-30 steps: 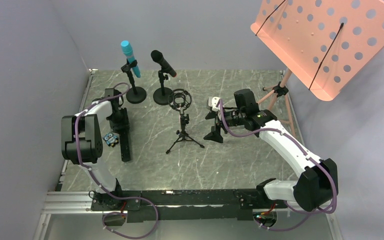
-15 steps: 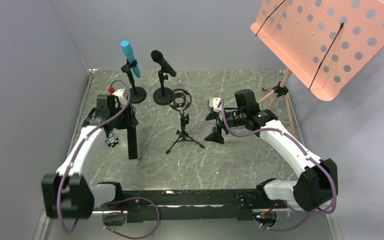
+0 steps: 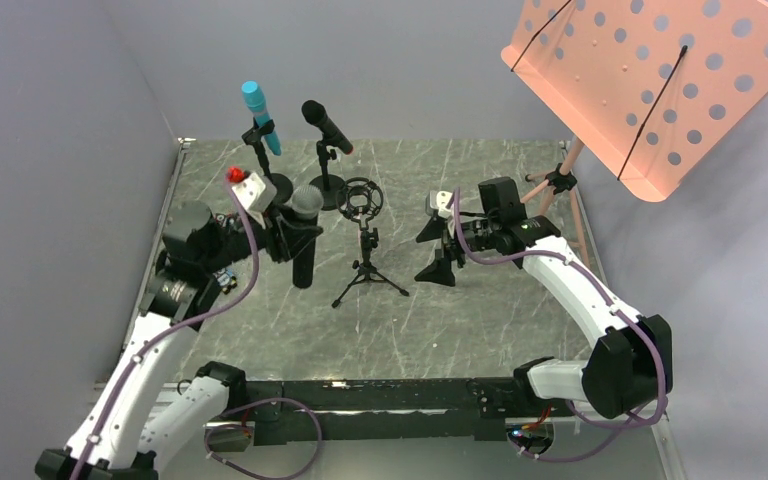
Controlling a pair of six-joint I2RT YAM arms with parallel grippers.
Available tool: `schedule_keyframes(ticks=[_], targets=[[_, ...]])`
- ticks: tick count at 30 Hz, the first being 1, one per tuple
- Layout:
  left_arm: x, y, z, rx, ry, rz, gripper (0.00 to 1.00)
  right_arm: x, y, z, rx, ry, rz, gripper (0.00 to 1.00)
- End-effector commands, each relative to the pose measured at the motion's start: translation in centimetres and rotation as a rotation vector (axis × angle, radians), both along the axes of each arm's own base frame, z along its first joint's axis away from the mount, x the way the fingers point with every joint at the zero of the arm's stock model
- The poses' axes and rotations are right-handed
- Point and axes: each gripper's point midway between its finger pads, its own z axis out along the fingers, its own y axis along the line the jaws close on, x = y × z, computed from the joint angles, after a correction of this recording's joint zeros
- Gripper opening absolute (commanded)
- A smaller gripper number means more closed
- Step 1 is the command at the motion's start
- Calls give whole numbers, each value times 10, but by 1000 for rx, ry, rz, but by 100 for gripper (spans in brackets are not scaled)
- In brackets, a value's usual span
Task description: Attach the microphones to the stand
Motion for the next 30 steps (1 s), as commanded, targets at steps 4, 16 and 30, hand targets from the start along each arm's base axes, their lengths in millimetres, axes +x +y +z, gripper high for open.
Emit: schedule_keyframes(ticks=[4, 16, 30], targets=[[16, -40, 125, -73, -342, -183, 0, 0, 2, 16, 50, -45, 42, 100], [86, -79, 172, -203, -482, -159, 0, 0, 1, 15, 38, -66, 49, 100], [101, -96, 144, -238, -430, -200, 0, 3, -1, 9, 17, -75, 39, 100]])
